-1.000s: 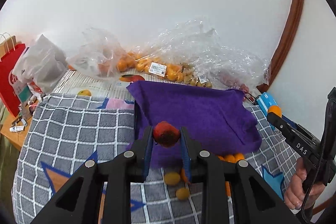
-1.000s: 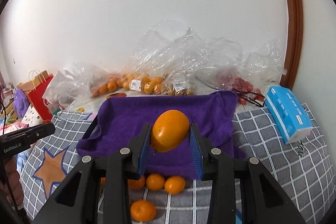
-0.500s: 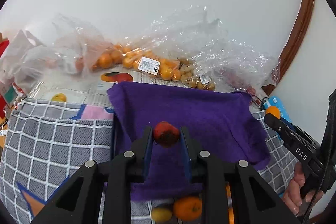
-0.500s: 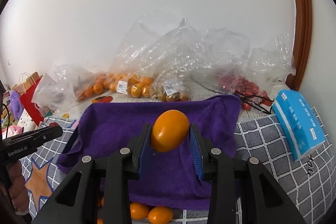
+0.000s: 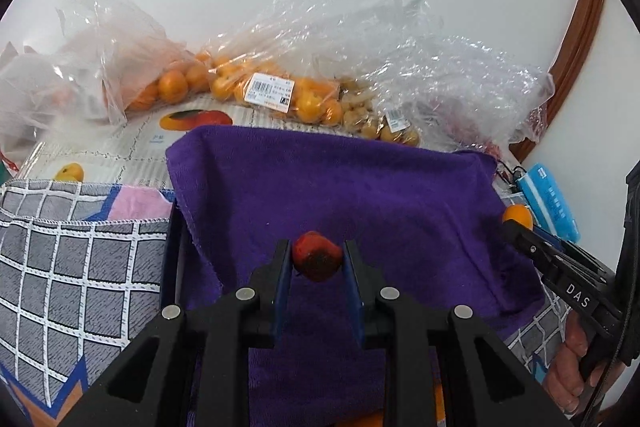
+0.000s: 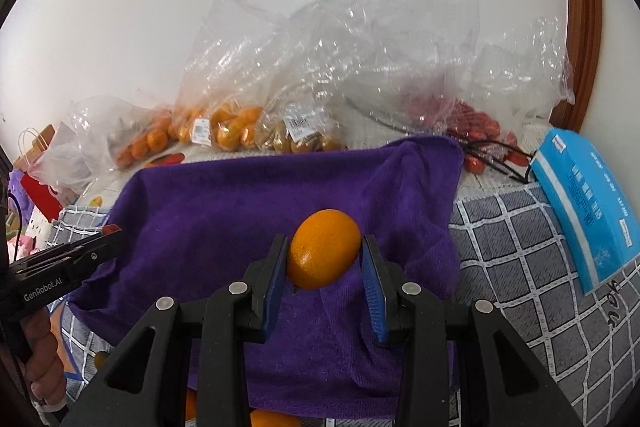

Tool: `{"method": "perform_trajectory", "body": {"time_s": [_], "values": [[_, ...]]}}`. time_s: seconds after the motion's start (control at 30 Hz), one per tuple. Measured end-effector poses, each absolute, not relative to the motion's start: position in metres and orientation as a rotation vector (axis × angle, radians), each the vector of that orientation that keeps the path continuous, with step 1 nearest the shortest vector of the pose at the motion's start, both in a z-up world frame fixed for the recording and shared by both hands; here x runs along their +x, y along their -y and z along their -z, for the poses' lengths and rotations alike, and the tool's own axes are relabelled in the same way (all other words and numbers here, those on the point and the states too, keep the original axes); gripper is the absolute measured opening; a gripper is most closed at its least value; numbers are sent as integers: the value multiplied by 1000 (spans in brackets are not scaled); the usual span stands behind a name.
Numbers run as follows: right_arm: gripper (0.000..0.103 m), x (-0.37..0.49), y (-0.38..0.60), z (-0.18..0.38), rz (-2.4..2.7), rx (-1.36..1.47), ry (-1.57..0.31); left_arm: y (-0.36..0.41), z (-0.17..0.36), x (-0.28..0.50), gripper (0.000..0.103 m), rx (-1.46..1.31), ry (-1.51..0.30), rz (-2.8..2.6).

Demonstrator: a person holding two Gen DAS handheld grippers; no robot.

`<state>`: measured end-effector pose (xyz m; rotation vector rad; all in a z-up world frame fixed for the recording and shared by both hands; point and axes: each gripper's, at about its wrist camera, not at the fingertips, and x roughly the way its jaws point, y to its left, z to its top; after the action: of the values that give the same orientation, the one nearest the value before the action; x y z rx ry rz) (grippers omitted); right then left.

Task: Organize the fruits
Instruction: 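Carry the red fruit with the left gripper while the right gripper carries the orange onto the purple towel, then open both grippers to release the fruits on the towel and withdraw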

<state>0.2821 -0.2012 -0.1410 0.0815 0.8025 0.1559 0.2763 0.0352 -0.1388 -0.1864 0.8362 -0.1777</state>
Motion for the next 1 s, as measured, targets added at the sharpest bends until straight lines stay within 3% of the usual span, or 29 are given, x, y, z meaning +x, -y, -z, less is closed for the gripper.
{"method": "perform_trajectory", "body": {"time_s": [1.0], "values": [[37, 300, 197, 178, -151, 64, -902, -23, 167, 288, 24, -108, -929, 166]]}}
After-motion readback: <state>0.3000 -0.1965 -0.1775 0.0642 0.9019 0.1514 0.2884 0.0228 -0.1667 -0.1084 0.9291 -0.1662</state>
